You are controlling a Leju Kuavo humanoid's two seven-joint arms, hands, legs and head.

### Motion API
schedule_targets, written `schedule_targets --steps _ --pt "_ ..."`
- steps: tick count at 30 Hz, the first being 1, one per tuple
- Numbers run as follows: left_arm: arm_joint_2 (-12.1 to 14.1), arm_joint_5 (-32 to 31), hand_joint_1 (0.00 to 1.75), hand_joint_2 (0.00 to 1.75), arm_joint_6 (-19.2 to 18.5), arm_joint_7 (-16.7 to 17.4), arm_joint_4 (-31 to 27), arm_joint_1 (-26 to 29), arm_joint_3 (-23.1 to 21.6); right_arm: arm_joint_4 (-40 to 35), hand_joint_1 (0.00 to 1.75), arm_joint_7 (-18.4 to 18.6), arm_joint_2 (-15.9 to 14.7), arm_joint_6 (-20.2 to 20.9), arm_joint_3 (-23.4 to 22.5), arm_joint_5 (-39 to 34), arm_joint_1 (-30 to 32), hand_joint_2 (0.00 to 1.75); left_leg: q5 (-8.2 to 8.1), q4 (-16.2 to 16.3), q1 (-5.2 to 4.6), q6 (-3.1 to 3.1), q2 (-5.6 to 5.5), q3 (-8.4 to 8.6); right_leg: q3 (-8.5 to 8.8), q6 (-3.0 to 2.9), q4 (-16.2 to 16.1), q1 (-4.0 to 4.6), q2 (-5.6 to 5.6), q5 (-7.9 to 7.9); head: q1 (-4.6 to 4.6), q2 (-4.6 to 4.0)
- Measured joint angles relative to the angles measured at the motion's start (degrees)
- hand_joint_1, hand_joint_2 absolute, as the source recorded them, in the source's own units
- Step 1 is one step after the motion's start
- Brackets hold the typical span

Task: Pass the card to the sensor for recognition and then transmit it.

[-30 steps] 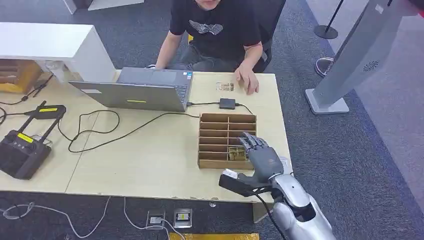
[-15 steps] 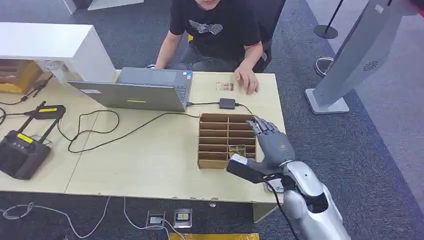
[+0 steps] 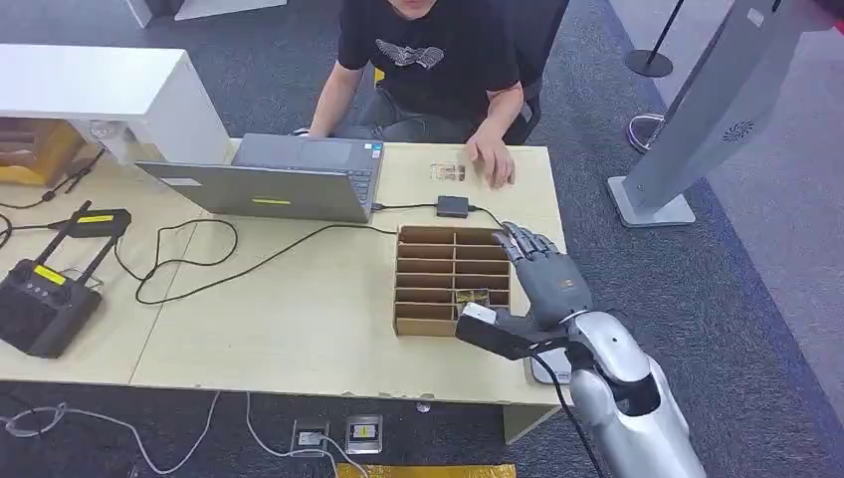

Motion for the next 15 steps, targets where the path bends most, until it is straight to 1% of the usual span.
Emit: schedule_targets --steps 10,15 --pt "0.13 0.53 0.00 0.00 -0.09 0.00 0.00 -0.01 -1.29 3.06 0.00 -0.31 0.00 -0.48 0.28 -0.07 -0.58 1.75 0.00 0.00 0.00 0.00 0.00 0.00 0.00 0.00 0.00 0.00 0.00 0.00 0.02 0.00" --pt "0.15 0.81 0.00 0.00 -0.04 0.00 0.00 -0.02 -1.79 4.52 0.00 -0.85 0.02 -0.68 1.40 -0.07 -0.96 1.75 0.00 0.00 0.00 0.00 0.00 -0.01 0.00 0.00 0.00 0.00 -0.02 0.00 0.02 0.00"
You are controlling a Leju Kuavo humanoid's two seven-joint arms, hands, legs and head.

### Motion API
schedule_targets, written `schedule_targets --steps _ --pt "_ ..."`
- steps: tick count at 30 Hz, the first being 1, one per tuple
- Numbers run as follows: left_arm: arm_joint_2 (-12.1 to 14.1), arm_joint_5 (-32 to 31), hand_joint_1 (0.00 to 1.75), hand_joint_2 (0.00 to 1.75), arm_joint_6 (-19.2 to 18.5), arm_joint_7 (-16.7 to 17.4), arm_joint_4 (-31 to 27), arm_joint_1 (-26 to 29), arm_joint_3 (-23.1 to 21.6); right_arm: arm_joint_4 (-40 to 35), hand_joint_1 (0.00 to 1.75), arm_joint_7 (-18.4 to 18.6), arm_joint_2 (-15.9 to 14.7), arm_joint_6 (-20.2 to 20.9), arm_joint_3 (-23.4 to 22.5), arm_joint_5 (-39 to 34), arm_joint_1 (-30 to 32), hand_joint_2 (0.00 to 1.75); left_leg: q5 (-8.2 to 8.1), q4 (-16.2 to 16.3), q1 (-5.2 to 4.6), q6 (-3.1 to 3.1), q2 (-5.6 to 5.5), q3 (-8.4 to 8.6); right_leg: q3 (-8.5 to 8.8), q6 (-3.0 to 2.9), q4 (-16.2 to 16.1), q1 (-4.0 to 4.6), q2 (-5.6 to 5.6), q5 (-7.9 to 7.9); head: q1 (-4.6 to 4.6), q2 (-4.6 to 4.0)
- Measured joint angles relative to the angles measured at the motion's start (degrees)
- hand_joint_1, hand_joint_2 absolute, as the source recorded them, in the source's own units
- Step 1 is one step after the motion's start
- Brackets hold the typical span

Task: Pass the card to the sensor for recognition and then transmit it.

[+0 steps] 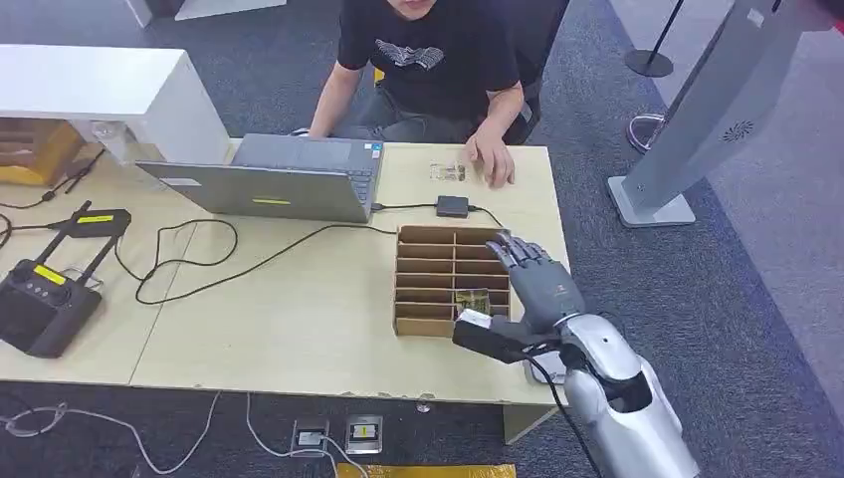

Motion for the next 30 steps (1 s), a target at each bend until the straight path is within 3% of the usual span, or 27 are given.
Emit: schedule_targets --steps 14,30 --pt "0.28 0.50 0.00 0.00 -0.83 0.00 0.00 0.00 -1.49 3.35 0.00 -1.44 -0.07 -0.72 4.29 -0.11 -0.53 1.75 0.00 0.00 0.00 0.00 0.00 0.00 -0.01 0.00 0.00 0.00 0.01 0.00 -0.02 0.00" --pt "0.44 0.90 0.00 0.00 -0.98 -0.44 0.09 -0.03 -3.13 4.64 0.00 -1.31 -0.94 -0.74 6.17 -1.01 -0.76 1.75 0.00 0.00 0.00 0.00 0.01 0.01 -0.02 0.00 0.00 0.00 0.05 0.00 0.00 0.00"
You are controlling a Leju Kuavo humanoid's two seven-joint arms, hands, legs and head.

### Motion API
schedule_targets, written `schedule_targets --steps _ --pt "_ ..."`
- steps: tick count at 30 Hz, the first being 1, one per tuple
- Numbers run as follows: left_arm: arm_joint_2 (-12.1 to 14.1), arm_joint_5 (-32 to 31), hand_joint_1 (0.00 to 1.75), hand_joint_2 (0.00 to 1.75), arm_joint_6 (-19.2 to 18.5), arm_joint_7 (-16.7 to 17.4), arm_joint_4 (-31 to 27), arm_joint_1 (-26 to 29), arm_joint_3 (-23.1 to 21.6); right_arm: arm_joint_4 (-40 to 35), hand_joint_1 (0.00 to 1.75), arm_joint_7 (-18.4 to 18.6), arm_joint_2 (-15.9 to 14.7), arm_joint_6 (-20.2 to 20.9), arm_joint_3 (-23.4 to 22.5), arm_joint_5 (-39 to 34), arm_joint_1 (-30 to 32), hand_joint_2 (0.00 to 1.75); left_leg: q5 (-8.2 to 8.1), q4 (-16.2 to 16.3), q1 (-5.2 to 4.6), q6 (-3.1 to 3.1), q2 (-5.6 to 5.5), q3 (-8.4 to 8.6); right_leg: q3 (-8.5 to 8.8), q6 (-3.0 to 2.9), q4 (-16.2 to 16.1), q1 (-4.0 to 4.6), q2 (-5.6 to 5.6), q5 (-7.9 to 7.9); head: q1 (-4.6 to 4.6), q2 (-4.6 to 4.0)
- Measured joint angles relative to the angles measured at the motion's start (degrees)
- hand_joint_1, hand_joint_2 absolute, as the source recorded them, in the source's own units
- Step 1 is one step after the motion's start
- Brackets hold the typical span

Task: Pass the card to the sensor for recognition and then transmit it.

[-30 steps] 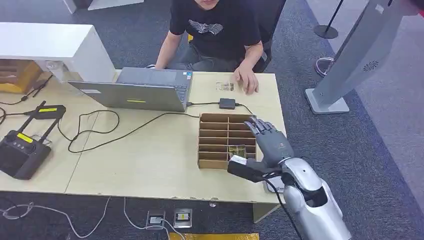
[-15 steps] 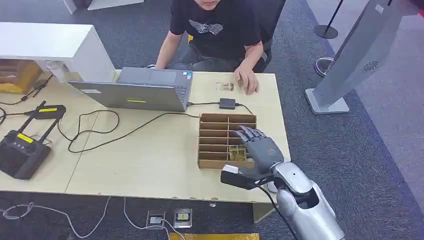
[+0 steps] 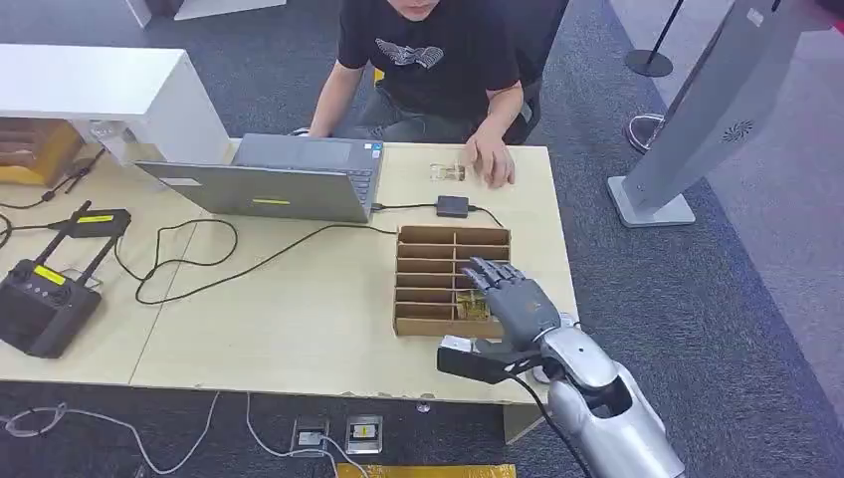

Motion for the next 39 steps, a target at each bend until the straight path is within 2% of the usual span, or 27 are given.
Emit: schedule_targets --steps 24,39 --pt "0.31 0.66 0.00 0.00 -0.28 -0.09 0.07 0.00 -0.61 0.46 0.00 1.05 -0.61 -0.77 0.48 0.98 -0.22 1.75 0.00 0.00 0.00 0.00 0.01 0.01 0.00 0.00 0.00 0.00 0.03 0.00 -0.02 -0.02" --pt "0.46 1.31 0.00 0.00 -1.05 -0.11 0.11 -0.01 -1.97 0.44 0.00 1.57 -1.79 0.26 1.20 0.46 -0.05 1.75 0.00 0.00 0.00 0.00 0.04 0.01 -0.01 0.00 0.00 0.00 0.05 0.00 -0.02 0.00"
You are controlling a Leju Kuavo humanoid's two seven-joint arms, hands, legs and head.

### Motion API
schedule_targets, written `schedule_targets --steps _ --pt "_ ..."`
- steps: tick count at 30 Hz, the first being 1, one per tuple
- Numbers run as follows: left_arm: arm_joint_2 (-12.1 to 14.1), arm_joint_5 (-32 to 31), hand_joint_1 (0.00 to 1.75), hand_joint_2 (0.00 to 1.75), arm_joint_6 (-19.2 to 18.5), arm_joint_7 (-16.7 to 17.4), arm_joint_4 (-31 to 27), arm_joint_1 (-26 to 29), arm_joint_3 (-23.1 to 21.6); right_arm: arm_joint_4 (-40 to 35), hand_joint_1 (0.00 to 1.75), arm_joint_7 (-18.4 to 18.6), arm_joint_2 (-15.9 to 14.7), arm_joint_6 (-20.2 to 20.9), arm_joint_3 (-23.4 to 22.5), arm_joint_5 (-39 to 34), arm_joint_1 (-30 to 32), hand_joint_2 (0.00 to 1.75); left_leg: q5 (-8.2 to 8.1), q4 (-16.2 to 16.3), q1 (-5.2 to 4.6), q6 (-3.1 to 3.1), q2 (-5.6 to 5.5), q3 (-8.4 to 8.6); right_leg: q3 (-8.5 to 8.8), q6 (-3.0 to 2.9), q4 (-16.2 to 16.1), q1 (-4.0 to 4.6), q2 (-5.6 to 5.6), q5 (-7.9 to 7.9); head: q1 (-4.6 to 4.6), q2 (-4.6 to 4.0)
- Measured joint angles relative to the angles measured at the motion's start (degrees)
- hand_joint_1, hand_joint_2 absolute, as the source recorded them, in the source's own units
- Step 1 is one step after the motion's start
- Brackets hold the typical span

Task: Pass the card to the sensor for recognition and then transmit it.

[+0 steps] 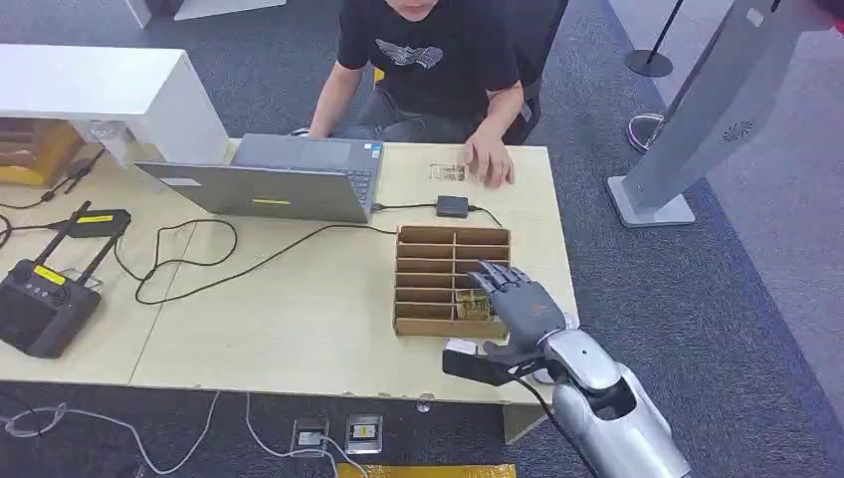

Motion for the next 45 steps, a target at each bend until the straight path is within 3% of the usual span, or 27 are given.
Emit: schedule_targets --steps 14,16,36,37,38,39,45 --pt "0.20 0.44 0.00 0.00 -0.13 -0.09 0.02 -0.05 -1.20 -0.17 0.00 0.42 -1.14 0.79 1.16 0.00 0.35 1.75 0.00 0.00 0.00 0.00 0.05 0.01 0.00 0.00 0.00 0.00 0.04 0.00 0.02 -0.02" --pt "0.31 0.44 0.00 0.00 -0.13 -0.07 0.02 -0.07 -1.27 -0.48 1.75 0.22 -1.27 0.90 1.25 -0.33 0.52 1.75 0.00 0.00 0.00 0.00 0.05 0.01 -0.01 0.00 0.00 0.00 0.04 0.00 0.04 -0.02" --pt "0.33 0.94 0.00 0.00 -0.22 -0.50 0.02 -0.11 -2.58 -7.15 1.75 -1.36 -3.72 1.55 1.22 -4.55 1.77 1.75 0.00 0.00 0.00 0.00 0.07 0.01 -0.01 0.00 0.00 0.00 0.10 0.00 0.00 0.00" --pt "0.33 0.94 0.00 0.00 -0.20 -0.50 0.02 -0.12 -2.58 -7.32 1.66 -1.38 -3.74 1.49 1.22 -4.55 1.88 1.75 0.00 0.00 0.00 0.00 0.07 0.01 -0.01 0.00 0.00 0.00 0.10 0.00 0.02 0.00" --pt "0.33 0.94 0.00 0.00 -0.17 -0.50 0.02 -0.12 -2.60 -7.37 0.35 -1.33 -3.82 1.44 1.22 -4.53 1.95 1.75 0.00 0.00 0.00 0.00 0.07 0.01 -0.02 0.00 0.00 0.00 0.11 0.00 0.00 0.00" --pt "0.33 0.94 0.00 0.00 -0.15 -0.50 0.02 -0.12 -2.62 -7.52 0.00 -1.33 -3.87 1.40 1.22 -4.52 2.03 1.75 -0.01 0.00 0.00 0.00 0.07 0.01 -0.02 0.00 0.00 0.00 0.11 0.00 0.00 0.00" --pt "0.35 1.11 0.00 0.00 -0.09 -0.50 0.02 -0.25 -2.86 -7.80 0.00 -0.96 -4.04 0.79 1.25 -4.35 2.34 1.75 -0.01 0.00 0.00 0.00 0.07 0.01 -0.01 0.00 0.00 0.00 0.11 0.00 0.02 -0.02"
